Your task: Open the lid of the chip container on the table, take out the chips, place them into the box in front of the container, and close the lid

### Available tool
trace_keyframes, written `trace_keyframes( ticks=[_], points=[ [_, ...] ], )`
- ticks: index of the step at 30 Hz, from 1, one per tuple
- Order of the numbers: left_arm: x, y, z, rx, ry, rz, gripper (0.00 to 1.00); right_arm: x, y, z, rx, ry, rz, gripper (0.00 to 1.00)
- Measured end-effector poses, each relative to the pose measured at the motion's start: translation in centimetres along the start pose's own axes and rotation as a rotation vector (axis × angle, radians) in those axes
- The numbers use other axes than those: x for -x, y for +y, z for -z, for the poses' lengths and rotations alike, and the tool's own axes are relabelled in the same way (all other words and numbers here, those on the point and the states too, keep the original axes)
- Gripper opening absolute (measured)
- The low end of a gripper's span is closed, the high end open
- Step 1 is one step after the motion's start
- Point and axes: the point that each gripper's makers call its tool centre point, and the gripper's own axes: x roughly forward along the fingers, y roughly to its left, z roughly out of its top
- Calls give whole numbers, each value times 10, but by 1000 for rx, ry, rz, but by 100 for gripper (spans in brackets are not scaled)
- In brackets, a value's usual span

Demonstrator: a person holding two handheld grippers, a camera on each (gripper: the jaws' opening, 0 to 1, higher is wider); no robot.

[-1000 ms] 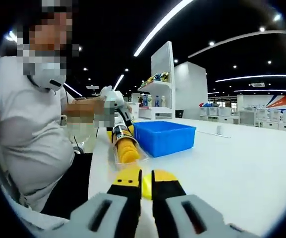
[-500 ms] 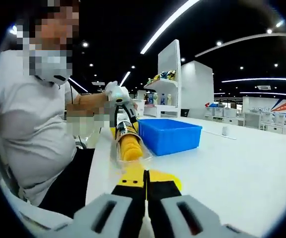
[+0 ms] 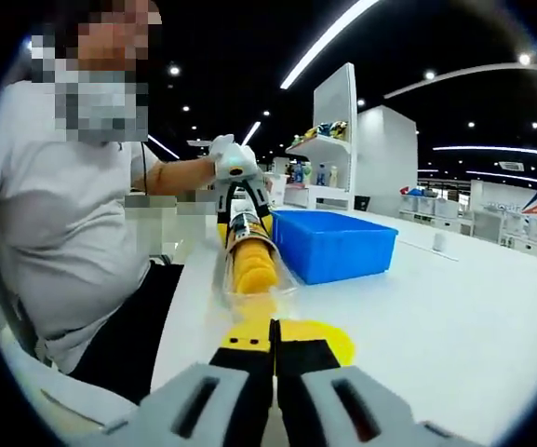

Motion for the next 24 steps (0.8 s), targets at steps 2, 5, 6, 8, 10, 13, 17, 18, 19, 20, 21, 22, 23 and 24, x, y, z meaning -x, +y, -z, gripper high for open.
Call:
trace_keyframes(
  ticks=[2, 5, 6, 8, 10, 13, 17, 18, 19, 20, 21, 22, 23, 24],
  points=[
    [0, -1, 0, 1, -1, 2, 51, -2, -1, -1, -4, -4, -6, 1],
    [0, -4, -1, 1, 0, 2, 51, -7, 2, -1, -9, -2, -20, 1],
    [0, -4, -2, 0, 0, 1, 51, -8, 3, 0, -10, 1, -27, 1],
    [-1, -3, -1, -1, -1, 1, 51, -10, 4, 1, -14, 2, -34, 1],
    [-1, -4, -1, 0, -1, 3, 51, -11, 5, 2, -15, 4, -37, 1],
    [-1, -4, -1, 1, -1, 5, 51, -13, 5, -2, -19, -11, -44, 1],
    [-1, -4, -1, 2, -2, 10, 51, -20, 6, -2, -20, -10, -53, 1],
    [-1, -5, -1, 1, -1, 11, 51, -22, 6, -3, -21, -10, -57, 1],
    [-1, -5, -2, 1, -1, 11, 51, -26, 7, -3, -23, -10, -64, 1],
    [-1, -6, -3, 2, -2, 12, 51, -29, 8, -4, -23, -12, -71, 1],
    [-1, -6, -3, 2, -3, 12, 51, -34, 10, -5, -22, -14, -83, 1],
    [-1, -6, -3, 4, -4, 13, 51, -35, 11, -6, -22, -15, -88, 1],
    [-1, -7, -3, 5, -5, 13, 51, -40, 13, -6, -20, -14, -101, 1],
    [-1, -6, -3, 6, -7, 13, 51, -44, 14, -7, -20, -13, -108, 1]
  ],
)
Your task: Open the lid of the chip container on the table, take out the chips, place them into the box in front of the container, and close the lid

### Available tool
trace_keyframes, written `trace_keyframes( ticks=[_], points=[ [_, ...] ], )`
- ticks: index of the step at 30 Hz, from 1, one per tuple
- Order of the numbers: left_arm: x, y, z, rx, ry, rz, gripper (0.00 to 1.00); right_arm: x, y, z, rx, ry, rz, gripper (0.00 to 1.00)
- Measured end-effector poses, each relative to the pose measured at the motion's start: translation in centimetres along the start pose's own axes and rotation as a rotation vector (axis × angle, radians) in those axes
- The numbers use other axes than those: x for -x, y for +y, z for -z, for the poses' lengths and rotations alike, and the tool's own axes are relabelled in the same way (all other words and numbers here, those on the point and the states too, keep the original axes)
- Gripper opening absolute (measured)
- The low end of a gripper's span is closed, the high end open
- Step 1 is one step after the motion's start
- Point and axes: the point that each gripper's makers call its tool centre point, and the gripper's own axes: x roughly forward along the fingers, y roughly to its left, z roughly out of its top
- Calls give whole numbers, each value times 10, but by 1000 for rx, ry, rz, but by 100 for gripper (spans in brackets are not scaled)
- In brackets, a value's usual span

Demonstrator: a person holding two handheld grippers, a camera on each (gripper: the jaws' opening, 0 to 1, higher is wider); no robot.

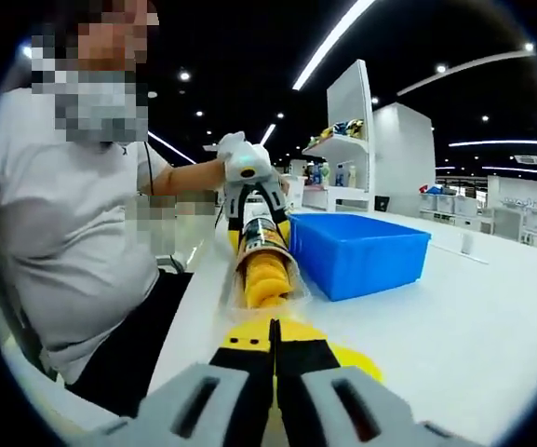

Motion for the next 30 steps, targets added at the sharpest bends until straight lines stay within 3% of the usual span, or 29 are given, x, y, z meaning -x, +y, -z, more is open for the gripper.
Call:
trace_keyframes(
  ticks=[12, 23, 25, 27, 30],
  points=[
    [0, -8, -4, 8, -12, 9, 51, -50, 7, -9, -11, -4, -69, 1],
    [1, -10, -6, 22, -36, 19, 51, -65, 8, -10, -16, 11, -86, 1],
    [0, -10, -8, 29, -50, 23, 51, -71, 11, -16, -43, -18, -100, 1],
    [0, -10, -9, 28, -47, 28, 51, -77, 14, -7, 15, 56, -110, 1],
    [0, -7, -4, 23, -38, 21, 51, -76, 16, -7, -19, 49, -113, 1]
  ],
)
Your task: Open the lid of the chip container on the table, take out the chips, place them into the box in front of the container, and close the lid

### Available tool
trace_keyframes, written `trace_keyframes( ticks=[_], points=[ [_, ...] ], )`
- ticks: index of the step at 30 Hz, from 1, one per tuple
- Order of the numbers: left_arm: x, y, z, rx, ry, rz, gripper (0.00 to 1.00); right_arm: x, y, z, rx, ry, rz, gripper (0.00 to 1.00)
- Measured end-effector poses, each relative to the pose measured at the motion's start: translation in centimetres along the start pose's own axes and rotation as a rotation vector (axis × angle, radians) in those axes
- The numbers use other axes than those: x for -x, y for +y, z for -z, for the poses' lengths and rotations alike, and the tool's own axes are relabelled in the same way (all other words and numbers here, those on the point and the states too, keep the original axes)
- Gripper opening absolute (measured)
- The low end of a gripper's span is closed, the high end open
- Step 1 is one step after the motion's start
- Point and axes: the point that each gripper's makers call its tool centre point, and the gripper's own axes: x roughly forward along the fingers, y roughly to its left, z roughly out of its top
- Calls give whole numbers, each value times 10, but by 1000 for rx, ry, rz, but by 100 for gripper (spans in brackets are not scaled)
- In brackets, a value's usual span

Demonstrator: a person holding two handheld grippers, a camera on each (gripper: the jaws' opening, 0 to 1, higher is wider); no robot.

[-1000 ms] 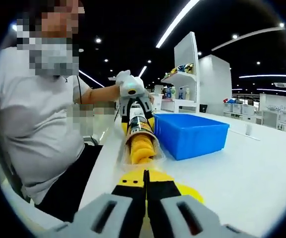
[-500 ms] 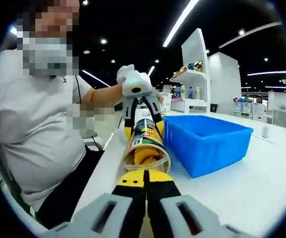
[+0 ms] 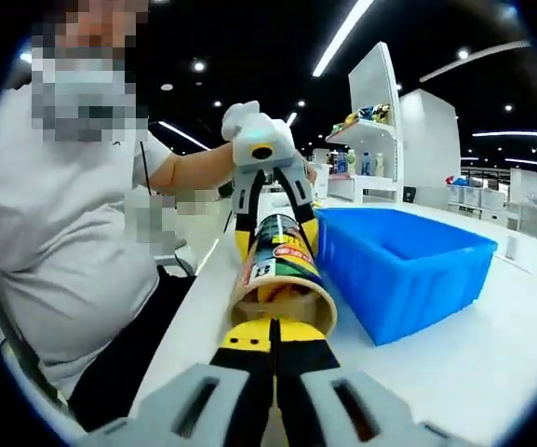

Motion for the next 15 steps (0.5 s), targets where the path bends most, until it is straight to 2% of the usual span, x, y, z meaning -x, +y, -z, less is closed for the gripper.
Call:
trace_keyframes(
  ticks=[7, 10, 13, 15],
  points=[
    [0, 3, 1, 1, -10, 6, 51, 5, -6, 1, -5, 2, 42, 1],
    [1, 1, 2, 3, -1, 23, 51, 16, -11, 0, -120, -7, 85, 3],
    [1, 0, 2, -2, -7, 22, 51, 29, -13, 2, -183, -3, 128, 14],
    [2, 1, 2, 2, -17, 21, 51, 37, -11, 2, -293, -24, 131, 15]
  ],
)
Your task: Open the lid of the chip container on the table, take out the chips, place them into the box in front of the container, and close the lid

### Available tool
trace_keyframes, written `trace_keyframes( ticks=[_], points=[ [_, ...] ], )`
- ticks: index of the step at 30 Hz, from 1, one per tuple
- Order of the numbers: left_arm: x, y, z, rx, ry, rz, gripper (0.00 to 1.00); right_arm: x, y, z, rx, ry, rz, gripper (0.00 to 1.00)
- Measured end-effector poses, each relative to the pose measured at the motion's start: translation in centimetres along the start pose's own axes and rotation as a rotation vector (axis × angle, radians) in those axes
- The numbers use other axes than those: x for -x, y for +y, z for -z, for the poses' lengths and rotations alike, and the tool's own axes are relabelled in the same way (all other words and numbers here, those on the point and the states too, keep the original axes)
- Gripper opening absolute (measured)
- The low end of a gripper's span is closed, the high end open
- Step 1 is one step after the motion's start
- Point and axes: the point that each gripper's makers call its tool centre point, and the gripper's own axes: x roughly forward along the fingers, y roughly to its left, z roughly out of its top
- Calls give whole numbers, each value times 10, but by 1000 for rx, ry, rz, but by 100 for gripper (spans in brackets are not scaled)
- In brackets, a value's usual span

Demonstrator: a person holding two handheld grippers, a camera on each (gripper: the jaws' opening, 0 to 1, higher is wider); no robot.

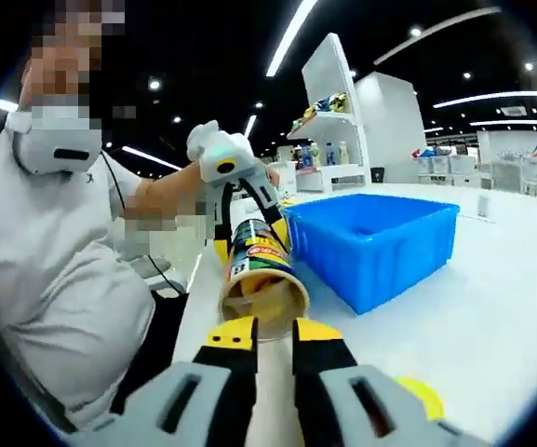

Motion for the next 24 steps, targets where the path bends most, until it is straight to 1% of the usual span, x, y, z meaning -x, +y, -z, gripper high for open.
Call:
trace_keyframes(
  ticks=[1, 2, 3, 4, 5, 6, 7, 8, 9, 10, 11, 12, 13, 14, 15, 17, 19, 20, 22, 24],
  points=[
    [0, 0, 0, 1, -3, 0, 51, 7, -5, 1, -33, 1, 8, 16],
    [0, 0, 0, 1, -5, -1, 51, 11, -9, -1, -49, -15, 17, 16],
    [0, 0, -1, 2, -7, -4, 51, 16, -14, -3, -144, -26, 66, 15],
    [0, 0, -1, 2, -8, -6, 51, 18, -10, -7, -187, -38, 75, 14],
    [0, 0, -1, 2, -10, -8, 51, 22, 6, -19, -186, -87, 19, 15],
    [0, 0, -1, 2, -11, -8, 51, 24, 12, -19, -249, -76, 5, 15],
    [0, 1, 0, 1, -11, -7, 51, 26, 14, -28, -323, -111, 6, 15],
    [0, 1, 0, 2, -11, -7, 51, 27, 20, -34, -338, -142, -17, 16],
    [0, 2, 0, 1, -10, -5, 51, 27, 20, -36, -407, -139, -11, 18],
    [0, 2, 0, 1, -9, -4, 51, 26, 18, -37, -442, -141, 5, 20],
    [0, 2, 0, -1, -8, -4, 51, 23, 17, -39, -455, -158, 19, 20],
    [0, 2, 0, -1, -7, -4, 51, 20, 16, -36, -513, -142, 24, 20],
    [0, 2, 0, 0, -7, -4, 51, 15, 17, -33, -546, -128, 24, 20],
    [0, 2, 0, 0, -8, -4, 51, 11, 16, -26, -577, -104, 30, 19],
    [0, 2, 0, 1, -10, -3, 51, 6, 18, -21, -605, -79, 31, 19],
    [0, 1, 0, 3, -13, -2, 51, 0, 16, -18, -624, -82, 39, 18],
    [0, 1, 0, 5, -19, 0, 51, -7, 19, -18, -661, -74, 29, 17],
    [0, 2, 0, 6, -21, 0, 51, -10, 18, -17, -682, -65, 44, 16],
    [0, 1, 0, 3, -24, 1, 51, -13, 18, -19, -672, -62, 49, 13],
    [0, 1, 0, 3, -27, 0, 51, -16, 17, -20, -681, -57, 51, 12]
  ],
)
